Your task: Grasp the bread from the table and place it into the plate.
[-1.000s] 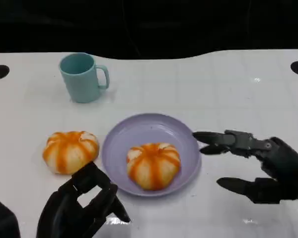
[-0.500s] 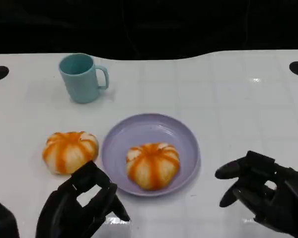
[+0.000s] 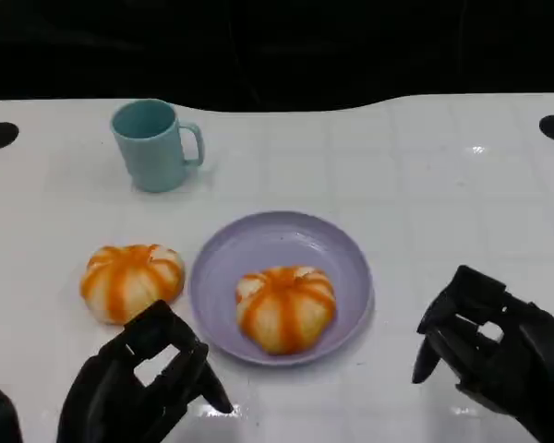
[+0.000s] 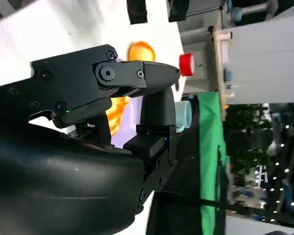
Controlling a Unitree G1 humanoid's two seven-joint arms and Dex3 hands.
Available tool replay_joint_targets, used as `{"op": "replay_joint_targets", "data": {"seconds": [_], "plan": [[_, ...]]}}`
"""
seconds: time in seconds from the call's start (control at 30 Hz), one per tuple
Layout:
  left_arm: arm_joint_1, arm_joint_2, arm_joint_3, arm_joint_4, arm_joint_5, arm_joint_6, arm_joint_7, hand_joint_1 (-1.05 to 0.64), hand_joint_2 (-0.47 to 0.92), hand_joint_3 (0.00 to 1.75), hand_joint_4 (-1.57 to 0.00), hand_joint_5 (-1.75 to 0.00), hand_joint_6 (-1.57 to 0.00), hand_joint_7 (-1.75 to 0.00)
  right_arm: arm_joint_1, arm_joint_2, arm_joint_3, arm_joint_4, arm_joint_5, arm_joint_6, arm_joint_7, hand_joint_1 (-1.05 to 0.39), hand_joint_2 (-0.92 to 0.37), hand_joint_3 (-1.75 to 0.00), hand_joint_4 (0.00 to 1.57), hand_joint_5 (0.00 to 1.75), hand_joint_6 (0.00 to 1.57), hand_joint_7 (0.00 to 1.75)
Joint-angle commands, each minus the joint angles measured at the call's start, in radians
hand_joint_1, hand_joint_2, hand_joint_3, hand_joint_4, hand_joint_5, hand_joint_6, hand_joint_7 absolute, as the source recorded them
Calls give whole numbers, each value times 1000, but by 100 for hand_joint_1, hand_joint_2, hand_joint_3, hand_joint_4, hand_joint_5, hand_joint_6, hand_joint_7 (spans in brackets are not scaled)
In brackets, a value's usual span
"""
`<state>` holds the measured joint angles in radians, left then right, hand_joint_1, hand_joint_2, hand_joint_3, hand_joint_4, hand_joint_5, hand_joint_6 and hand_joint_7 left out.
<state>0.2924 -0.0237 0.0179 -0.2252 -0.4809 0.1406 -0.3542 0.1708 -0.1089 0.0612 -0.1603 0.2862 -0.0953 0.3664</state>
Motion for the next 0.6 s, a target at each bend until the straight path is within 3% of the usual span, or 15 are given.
{"op": "replay_joint_targets", "data": {"seconds": [0.03,0.37,0.6], "plan": [[-1,13,19,16,-11,-20,-28,-63,92,21,-68,-175,-53,-163,-23,3,-16,43,-19,-40,1,-50,-92,-31,71,175,50,172],[-10,8,28,34,-6,-26,-41,-64,92,21,-69,-175,-54,-164,-38,13,-29,92,-50,-72,-6,-51,-92,-26,80,175,62,175],[-23,6,35,44,-8,-19,-38,-62,92,23,-68,-175,-53,-165,-61,16,-33,153,-66,-152,7,-52,-92,-27,86,175,68,175]]}}
